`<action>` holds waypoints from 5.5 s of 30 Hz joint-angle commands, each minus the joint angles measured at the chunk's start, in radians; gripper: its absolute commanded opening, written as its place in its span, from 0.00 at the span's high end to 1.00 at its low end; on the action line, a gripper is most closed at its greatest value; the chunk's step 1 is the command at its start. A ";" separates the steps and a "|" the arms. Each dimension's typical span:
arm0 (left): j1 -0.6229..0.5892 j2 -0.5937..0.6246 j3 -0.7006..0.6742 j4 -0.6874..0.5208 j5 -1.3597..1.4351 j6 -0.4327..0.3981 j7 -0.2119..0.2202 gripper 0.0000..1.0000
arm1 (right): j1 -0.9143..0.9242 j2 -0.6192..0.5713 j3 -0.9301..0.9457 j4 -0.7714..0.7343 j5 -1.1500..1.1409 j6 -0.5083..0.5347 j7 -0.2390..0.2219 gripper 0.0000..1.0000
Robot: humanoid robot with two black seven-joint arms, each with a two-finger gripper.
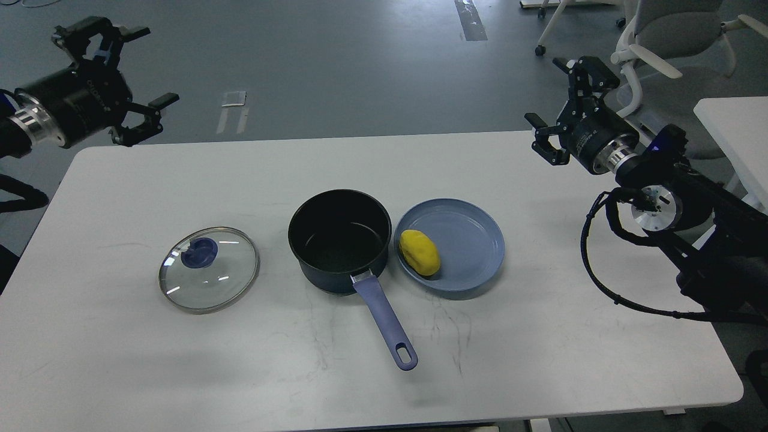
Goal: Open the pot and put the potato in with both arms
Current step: 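Raise the left gripper away from the lid, then reach the right gripper to the yellow potato on the plate, then grasp the yellow potato with the right gripper and lift it, then move the potato over the pot and release it inside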
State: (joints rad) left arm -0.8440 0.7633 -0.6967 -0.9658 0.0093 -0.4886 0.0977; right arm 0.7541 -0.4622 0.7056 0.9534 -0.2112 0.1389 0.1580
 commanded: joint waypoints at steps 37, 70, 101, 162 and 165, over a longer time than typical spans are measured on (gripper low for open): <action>0.151 -0.110 -0.033 -0.135 -0.088 0.000 -0.105 0.02 | 0.269 -0.078 -0.767 0.081 -1.194 -0.065 0.284 0.00; 0.218 0.001 -0.093 -0.249 -0.078 0.000 -0.133 0.02 | 0.225 0.143 -0.818 -0.091 -1.194 -0.088 0.287 0.17; 0.223 -0.001 -0.092 -0.249 -0.078 0.000 -0.134 0.02 | 0.246 0.183 -0.877 -0.136 -1.194 -0.088 0.295 0.83; 0.223 0.021 -0.104 -0.258 -0.077 0.000 -0.148 0.02 | 0.453 0.372 -0.832 -0.176 -1.110 -0.116 0.305 0.00; 0.223 0.014 -0.104 -0.258 -0.078 0.000 -0.148 0.02 | 0.458 0.326 -0.735 -0.168 -0.969 -0.105 0.289 0.00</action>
State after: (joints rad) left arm -0.6213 0.7839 -0.7999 -1.2239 -0.0675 -0.4887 -0.0504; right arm 1.2059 -0.0971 -0.1178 0.7787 -1.3089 0.0229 0.4619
